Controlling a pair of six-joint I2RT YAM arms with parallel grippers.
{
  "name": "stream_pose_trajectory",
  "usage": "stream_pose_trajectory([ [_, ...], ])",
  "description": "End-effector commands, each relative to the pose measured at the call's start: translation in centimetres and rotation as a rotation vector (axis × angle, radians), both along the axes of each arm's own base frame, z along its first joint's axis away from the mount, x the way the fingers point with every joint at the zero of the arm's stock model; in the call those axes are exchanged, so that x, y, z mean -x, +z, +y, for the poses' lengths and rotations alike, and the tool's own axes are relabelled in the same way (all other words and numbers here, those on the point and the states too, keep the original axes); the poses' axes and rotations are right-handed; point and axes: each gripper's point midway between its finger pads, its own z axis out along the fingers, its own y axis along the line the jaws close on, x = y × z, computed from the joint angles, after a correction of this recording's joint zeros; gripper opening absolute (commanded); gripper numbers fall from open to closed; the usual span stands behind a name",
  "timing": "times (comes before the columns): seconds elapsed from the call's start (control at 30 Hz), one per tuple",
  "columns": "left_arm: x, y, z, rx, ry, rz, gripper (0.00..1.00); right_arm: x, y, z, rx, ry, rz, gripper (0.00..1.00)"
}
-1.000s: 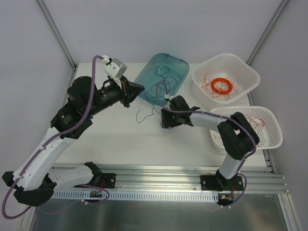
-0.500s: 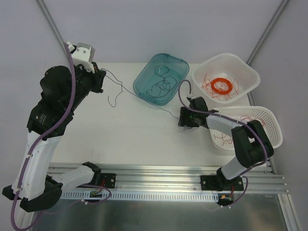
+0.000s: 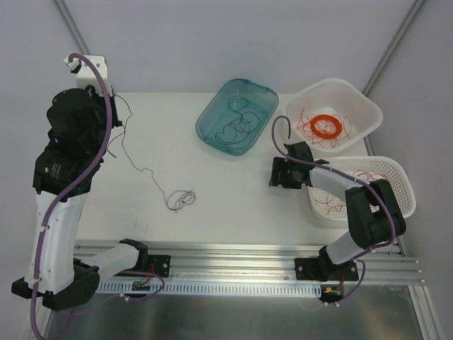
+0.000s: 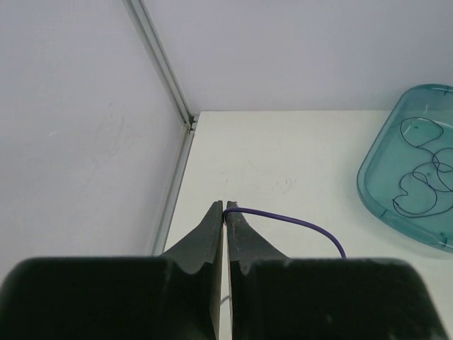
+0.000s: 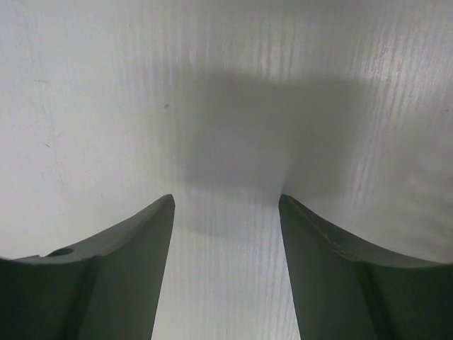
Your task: Untangle the cables
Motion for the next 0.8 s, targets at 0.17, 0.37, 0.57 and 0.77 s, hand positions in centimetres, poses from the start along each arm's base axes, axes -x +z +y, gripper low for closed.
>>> stream_pose_trajectory([
  [0.17,-0.7,-1.5,-5.7,0.127,-0.287,0.042,0.0,0.8,2.4,2.8,-0.091,0.155,-0.013,0.64],
  [0.37,-0.4,-3.5,-10.7,0.26,-0.519,0.11,0.0,0.9,5.7,7.7,-0.15,0.327,-0.111,0.65],
  [0.57,0.7,-1.5,-17.7,0.388,-0.833,0.108,0.0,-0.2,8.2,9.5,-0.256,0.312,-0.182,0.68],
  [0.77,1.1,1.9,-25.8,0.369,-1.093,0.097,0.0,-1.1,10.1,8.2,-0.239,0.259,-0.285,0.7],
])
